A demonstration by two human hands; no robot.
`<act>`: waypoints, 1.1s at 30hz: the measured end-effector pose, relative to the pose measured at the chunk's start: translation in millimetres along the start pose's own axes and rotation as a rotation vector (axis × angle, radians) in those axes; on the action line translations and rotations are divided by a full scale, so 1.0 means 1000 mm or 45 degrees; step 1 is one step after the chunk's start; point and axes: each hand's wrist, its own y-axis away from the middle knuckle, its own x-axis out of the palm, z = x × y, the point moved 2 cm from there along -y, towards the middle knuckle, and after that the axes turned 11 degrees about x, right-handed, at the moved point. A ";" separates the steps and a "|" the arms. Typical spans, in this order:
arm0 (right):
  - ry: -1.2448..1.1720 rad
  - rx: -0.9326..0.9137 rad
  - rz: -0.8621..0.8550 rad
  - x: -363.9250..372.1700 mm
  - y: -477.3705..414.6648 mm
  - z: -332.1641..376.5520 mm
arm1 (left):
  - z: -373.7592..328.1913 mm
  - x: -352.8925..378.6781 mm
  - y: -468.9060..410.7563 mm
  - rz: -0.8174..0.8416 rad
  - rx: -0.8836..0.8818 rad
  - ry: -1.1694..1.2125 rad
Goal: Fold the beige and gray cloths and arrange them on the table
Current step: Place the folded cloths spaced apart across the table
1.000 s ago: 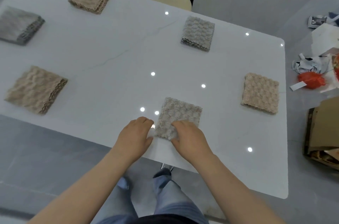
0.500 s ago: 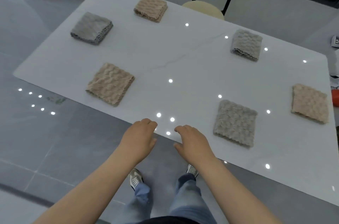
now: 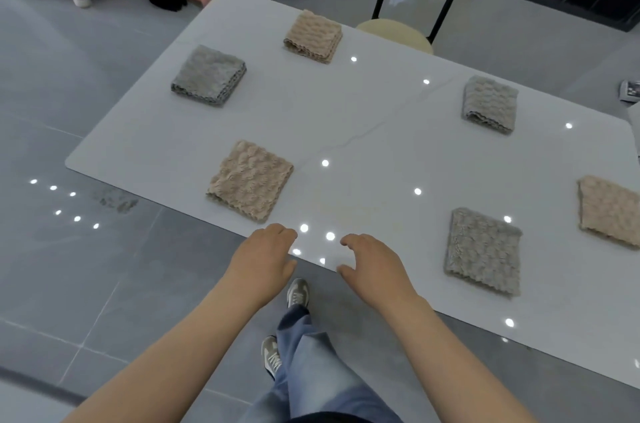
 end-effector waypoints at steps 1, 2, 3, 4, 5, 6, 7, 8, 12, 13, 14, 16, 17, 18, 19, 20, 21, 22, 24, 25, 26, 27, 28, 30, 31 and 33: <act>-0.009 -0.004 -0.002 -0.002 -0.006 0.004 | 0.005 -0.005 -0.005 -0.008 -0.004 -0.005; -0.021 -0.010 -0.003 -0.005 -0.013 0.009 | 0.011 -0.009 -0.010 -0.020 -0.008 -0.008; -0.033 -0.017 -0.004 -0.007 -0.019 0.014 | 0.017 -0.014 -0.015 -0.033 -0.012 -0.012; -0.042 -0.024 -0.006 -0.010 -0.027 0.019 | 0.023 -0.019 -0.020 -0.043 -0.022 -0.019; -0.051 -0.025 -0.005 -0.013 -0.035 0.023 | 0.029 -0.024 -0.025 -0.042 -0.036 -0.027; -0.063 -0.024 -0.002 -0.016 -0.044 0.028 | 0.036 -0.028 -0.030 -0.033 -0.051 -0.037; -0.069 -0.030 -0.004 -0.019 -0.053 0.033 | 0.042 -0.032 -0.035 -0.029 -0.063 -0.049; -0.069 -0.038 -0.002 -0.021 -0.063 0.038 | 0.049 -0.036 -0.040 -0.027 -0.075 -0.057; -0.084 -0.036 0.026 -0.030 -0.091 0.053 | 0.070 -0.047 -0.055 -0.053 -0.100 -0.035; -0.083 -0.041 0.026 -0.032 -0.097 0.056 | 0.074 -0.049 -0.059 -0.050 -0.092 -0.032; -0.080 -0.042 0.030 -0.033 -0.102 0.059 | 0.078 -0.051 -0.063 -0.040 -0.092 -0.031; -0.077 -0.038 0.042 -0.034 -0.109 0.064 | 0.086 -0.053 -0.070 -0.002 -0.103 -0.034; -0.074 -0.035 0.047 -0.033 -0.112 0.067 | 0.090 -0.054 -0.074 0.013 -0.106 -0.035; -0.071 -0.030 0.052 -0.033 -0.114 0.069 | 0.094 -0.054 -0.076 0.027 -0.103 -0.036; -0.070 -0.022 0.053 -0.032 -0.116 0.072 | 0.098 -0.055 -0.079 0.033 -0.091 -0.039; -0.070 -0.012 0.054 -0.031 -0.118 0.075 | 0.102 -0.056 -0.082 0.039 -0.076 -0.043; -0.071 0.000 0.055 -0.030 -0.120 0.078 | 0.107 -0.058 -0.084 0.041 -0.065 -0.044; -0.077 0.015 0.057 -0.029 -0.121 0.082 | 0.113 -0.060 -0.086 0.046 -0.055 -0.040; -0.095 0.053 0.063 -0.026 -0.125 0.090 | 0.125 -0.064 -0.091 0.066 -0.022 -0.037; -0.103 0.076 0.066 -0.024 -0.126 0.095 | 0.131 -0.066 -0.094 0.078 0.000 -0.040; -0.111 0.101 0.065 -0.023 -0.128 0.100 | 0.138 -0.068 -0.096 0.086 0.024 -0.040; -0.116 0.126 0.060 -0.021 -0.129 0.105 | 0.145 -0.070 -0.097 0.097 0.046 -0.042; -0.124 0.155 0.057 -0.018 -0.130 0.111 | 0.153 -0.073 -0.099 0.110 0.071 -0.046; -0.153 0.224 0.055 -0.011 -0.129 0.125 | 0.167 -0.077 -0.101 0.163 0.122 -0.057; -0.171 0.267 0.053 -0.007 -0.129 0.134 | 0.175 -0.079 -0.103 0.190 0.157 -0.070; -0.196 0.333 0.054 0.001 -0.127 0.145 | 0.186 -0.083 -0.105 0.215 0.207 -0.104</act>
